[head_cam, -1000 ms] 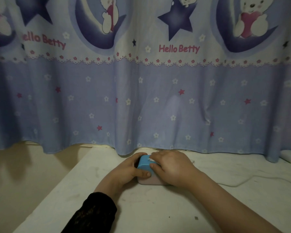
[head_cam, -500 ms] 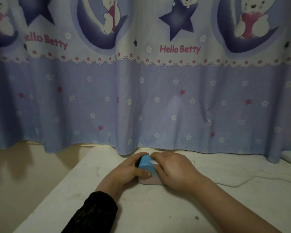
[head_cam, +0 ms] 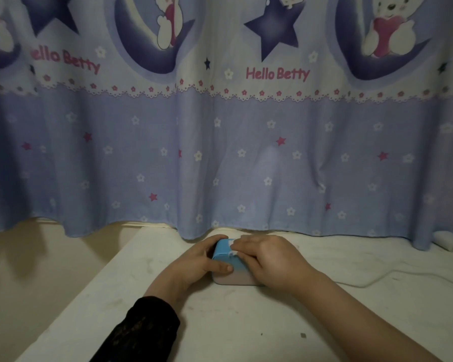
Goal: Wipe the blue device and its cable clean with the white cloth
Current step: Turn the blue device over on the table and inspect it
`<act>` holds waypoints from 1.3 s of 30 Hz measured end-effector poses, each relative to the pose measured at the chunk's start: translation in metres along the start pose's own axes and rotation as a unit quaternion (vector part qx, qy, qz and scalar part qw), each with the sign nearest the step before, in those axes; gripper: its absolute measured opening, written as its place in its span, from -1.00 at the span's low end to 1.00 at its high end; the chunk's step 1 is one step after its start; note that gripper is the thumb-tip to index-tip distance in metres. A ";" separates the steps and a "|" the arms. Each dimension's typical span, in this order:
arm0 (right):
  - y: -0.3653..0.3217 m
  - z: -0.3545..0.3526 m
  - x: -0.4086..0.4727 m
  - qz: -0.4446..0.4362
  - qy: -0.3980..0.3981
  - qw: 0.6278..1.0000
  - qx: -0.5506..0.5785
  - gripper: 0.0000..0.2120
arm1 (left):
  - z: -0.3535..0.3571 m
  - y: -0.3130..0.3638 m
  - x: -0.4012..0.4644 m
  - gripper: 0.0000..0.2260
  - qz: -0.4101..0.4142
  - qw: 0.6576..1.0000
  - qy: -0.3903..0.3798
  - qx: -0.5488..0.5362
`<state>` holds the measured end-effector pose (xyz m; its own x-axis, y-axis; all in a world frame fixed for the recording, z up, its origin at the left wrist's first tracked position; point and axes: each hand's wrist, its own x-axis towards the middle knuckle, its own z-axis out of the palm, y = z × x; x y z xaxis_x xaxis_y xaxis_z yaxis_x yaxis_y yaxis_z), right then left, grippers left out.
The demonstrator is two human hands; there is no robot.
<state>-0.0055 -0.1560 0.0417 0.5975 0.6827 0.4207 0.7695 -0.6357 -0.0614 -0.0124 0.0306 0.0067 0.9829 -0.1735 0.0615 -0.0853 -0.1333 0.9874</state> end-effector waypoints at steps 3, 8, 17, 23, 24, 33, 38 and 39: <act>0.007 0.000 0.001 0.053 0.015 0.998 -0.034 -0.68 | 0.002 0.002 -0.002 -0.43 0.004 1.000 -0.006 -0.009; 0.004 0.001 -0.001 0.026 0.011 0.998 -0.052 -0.61 | 0.002 0.002 -0.002 -0.44 0.005 1.000 -0.012 -0.009; 0.010 -0.002 -0.002 0.073 -0.001 0.994 -0.075 -0.65 | 0.000 -0.001 0.000 -0.45 0.009 1.000 -0.007 -0.005; 0.002 -0.001 -0.007 0.005 -0.012 1.000 -0.018 -0.46 | -0.002 -0.003 0.002 -0.43 0.009 1.000 -0.010 -0.005; 0.004 -0.001 -0.007 0.012 -0.019 1.000 -0.014 -0.48 | -0.002 -0.003 0.002 -0.43 0.010 1.000 -0.009 -0.006; 0.006 -0.002 -0.009 0.032 0.009 0.999 -0.031 -0.56 | -0.003 -0.004 0.002 -0.40 0.007 1.000 -0.021 -0.013; 0.018 -0.004 -0.011 0.060 -0.013 0.998 -0.027 -0.63 | -0.003 -0.006 0.003 -0.42 0.002 1.000 -0.010 -0.021; 0.019 -0.003 -0.012 0.072 -0.012 0.997 -0.038 -0.64 | -0.003 -0.006 0.003 -0.42 0.002 1.000 -0.006 -0.018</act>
<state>0.0015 -0.1770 0.0384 0.7063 0.5908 0.3899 0.6568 -0.7524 -0.0498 -0.0083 0.0338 0.0009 0.9805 -0.1860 0.0628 -0.0820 -0.0969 0.9919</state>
